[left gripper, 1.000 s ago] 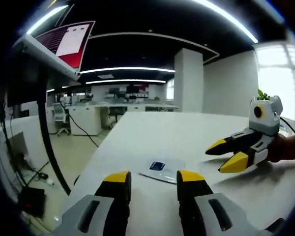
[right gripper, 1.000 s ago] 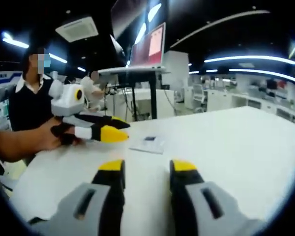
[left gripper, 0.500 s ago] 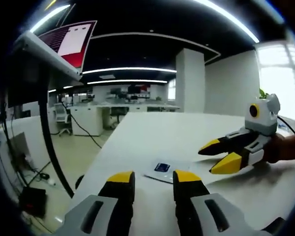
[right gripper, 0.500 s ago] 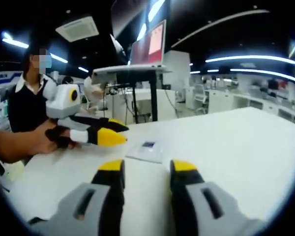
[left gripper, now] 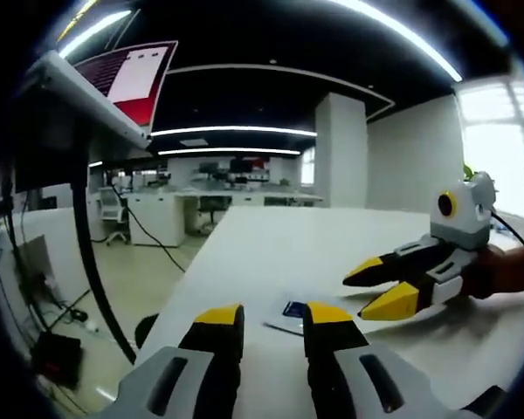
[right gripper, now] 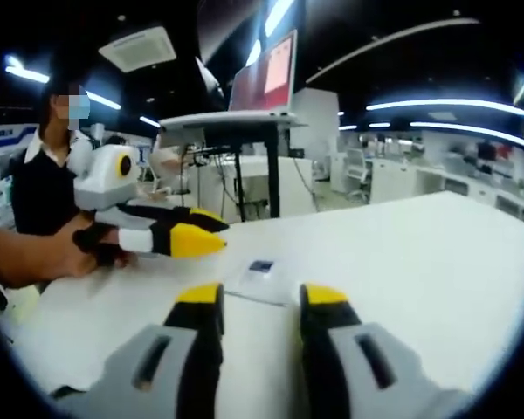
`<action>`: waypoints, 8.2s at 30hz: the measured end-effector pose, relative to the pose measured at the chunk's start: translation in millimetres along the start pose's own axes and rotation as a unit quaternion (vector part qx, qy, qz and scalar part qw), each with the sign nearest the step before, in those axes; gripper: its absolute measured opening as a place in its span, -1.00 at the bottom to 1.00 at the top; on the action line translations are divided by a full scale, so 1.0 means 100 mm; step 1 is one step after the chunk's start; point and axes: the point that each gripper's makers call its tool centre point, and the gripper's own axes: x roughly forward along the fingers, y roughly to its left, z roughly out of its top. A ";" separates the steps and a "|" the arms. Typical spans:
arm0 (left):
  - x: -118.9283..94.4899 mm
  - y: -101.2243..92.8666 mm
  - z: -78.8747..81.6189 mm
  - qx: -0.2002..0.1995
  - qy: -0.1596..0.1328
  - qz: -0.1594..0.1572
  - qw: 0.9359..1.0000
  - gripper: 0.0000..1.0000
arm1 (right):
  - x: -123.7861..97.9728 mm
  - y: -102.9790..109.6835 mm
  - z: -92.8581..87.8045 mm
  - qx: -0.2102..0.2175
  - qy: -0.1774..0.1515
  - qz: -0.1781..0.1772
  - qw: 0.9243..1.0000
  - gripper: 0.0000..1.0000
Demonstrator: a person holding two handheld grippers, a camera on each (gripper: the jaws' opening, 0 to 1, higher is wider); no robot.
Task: Arrange the skincare products in the storage area until every visible bottle or jar stands upright without overlapping.
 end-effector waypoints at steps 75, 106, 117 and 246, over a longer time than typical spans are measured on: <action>0.28 0.05 -0.17 0.081 0.071 -0.003 0.994 -1.00 | 0.31 -0.02 -0.09 -0.025 0.063 0.007 0.998 -0.62; 0.11 -0.15 -0.06 0.063 0.026 -0.038 0.997 -0.68 | 0.25 -0.05 0.09 -0.090 0.004 0.020 0.996 -1.00; 0.11 -0.17 0.07 0.045 -0.008 -0.063 0.997 -0.62 | 0.10 -0.03 0.18 -0.160 -0.012 0.027 0.987 -1.00; -0.62 -2.39 0.19 -0.076 -0.063 -0.414 0.905 -1.00 | -2.29 0.36 -0.02 0.022 -0.124 0.023 0.992 -0.87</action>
